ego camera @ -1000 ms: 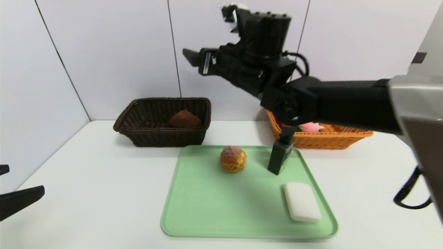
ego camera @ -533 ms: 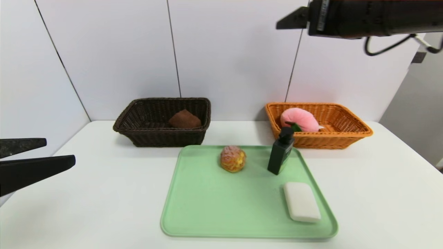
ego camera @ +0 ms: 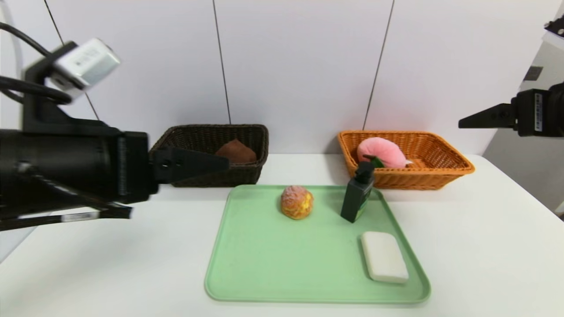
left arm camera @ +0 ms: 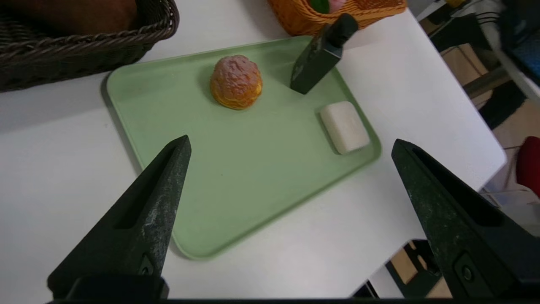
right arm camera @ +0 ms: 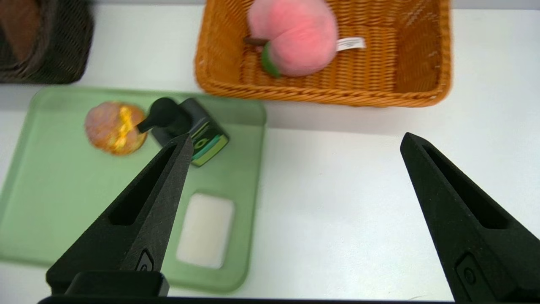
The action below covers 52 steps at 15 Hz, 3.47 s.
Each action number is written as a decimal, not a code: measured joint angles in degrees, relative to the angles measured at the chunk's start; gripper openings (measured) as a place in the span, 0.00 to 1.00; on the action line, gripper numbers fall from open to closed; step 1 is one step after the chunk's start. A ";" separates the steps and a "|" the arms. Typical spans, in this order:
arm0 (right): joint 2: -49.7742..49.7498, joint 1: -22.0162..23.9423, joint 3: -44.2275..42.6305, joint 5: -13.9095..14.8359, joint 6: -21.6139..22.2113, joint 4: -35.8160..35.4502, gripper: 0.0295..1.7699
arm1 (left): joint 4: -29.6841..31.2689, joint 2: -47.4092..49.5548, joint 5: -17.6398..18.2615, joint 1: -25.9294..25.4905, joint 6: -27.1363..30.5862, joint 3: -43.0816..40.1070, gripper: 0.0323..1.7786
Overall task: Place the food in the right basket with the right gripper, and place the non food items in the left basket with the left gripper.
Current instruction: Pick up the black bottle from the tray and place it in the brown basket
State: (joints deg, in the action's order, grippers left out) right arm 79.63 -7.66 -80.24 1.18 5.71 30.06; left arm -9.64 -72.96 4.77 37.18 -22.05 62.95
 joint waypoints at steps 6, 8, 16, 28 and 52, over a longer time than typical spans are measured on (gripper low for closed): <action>-7.83 9.72 15.71 -4.10 0.35 -18.43 0.96 | 33.07 -17.31 -11.41 9.26 4.75 -12.48 0.95; -8.50 11.70 16.52 -5.29 0.38 -18.49 0.96 | 41.41 -21.91 -11.93 11.54 5.13 -13.92 0.95; -7.96 18.85 17.92 -11.74 0.10 -19.72 0.96 | 60.86 -41.12 -19.29 16.35 14.59 -8.61 0.95; 4.60 9.85 18.66 -12.90 -5.13 -31.22 0.96 | 61.57 -51.85 -19.81 18.71 15.52 2.76 0.95; 7.28 7.00 23.87 -9.50 -5.44 -33.96 0.97 | 58.93 -63.62 -19.22 17.18 16.57 20.07 0.95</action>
State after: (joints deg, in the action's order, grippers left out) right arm 86.91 -0.66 -56.37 -8.31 0.27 -3.90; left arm 49.29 -136.58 -14.46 54.36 -5.49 83.02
